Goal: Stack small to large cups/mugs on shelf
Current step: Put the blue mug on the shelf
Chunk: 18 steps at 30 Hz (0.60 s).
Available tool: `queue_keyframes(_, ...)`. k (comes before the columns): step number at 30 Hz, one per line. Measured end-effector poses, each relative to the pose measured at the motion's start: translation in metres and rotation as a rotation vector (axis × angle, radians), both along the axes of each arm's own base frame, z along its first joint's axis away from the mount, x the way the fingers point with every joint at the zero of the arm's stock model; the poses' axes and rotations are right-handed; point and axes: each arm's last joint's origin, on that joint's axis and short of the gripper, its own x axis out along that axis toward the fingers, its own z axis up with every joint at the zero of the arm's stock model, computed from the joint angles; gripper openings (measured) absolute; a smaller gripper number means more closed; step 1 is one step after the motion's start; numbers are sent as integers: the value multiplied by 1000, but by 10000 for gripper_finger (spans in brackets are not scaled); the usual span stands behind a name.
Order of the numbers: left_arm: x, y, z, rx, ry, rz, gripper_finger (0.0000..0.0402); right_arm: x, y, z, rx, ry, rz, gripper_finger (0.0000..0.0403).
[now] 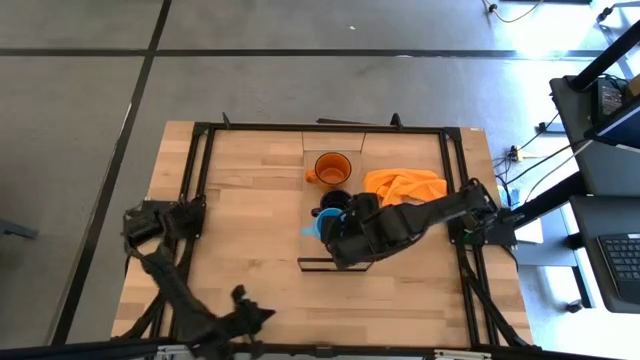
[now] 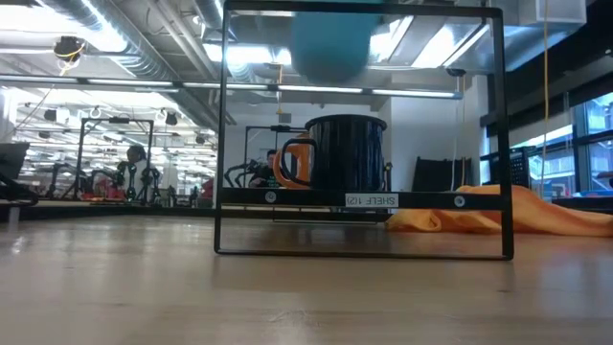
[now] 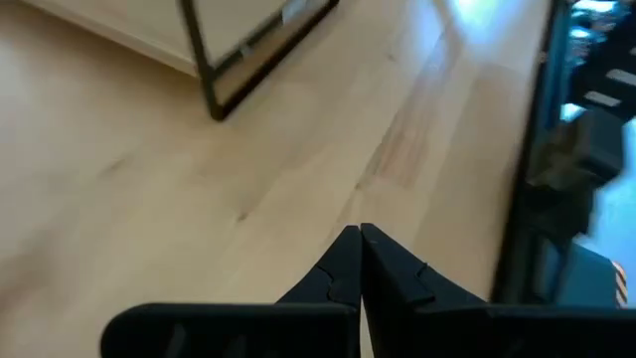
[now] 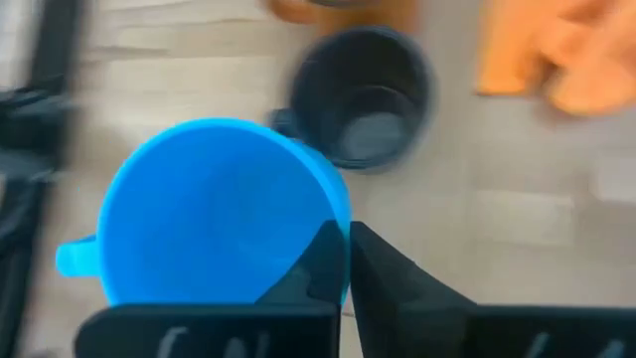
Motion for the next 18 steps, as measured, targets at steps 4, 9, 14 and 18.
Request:
queue_keyframes(4, -38, 5, 18, 89, -41, 13, 0, 1, -3, -16, 43, 20, -113, 13)
queue_keyframes(9, -58, 20, 33, 183, -13, 26, 0, -5, 10, -15, 89, 4, -142, 14)
queue_keyframes(14, -60, 22, 34, 206, -10, 21, 0, -6, 16, -18, 134, 39, -117, 15)
queue_keyframes(18, -60, 22, 34, 211, -15, 19, 0, -5, 17, -23, 150, 83, -87, 15)
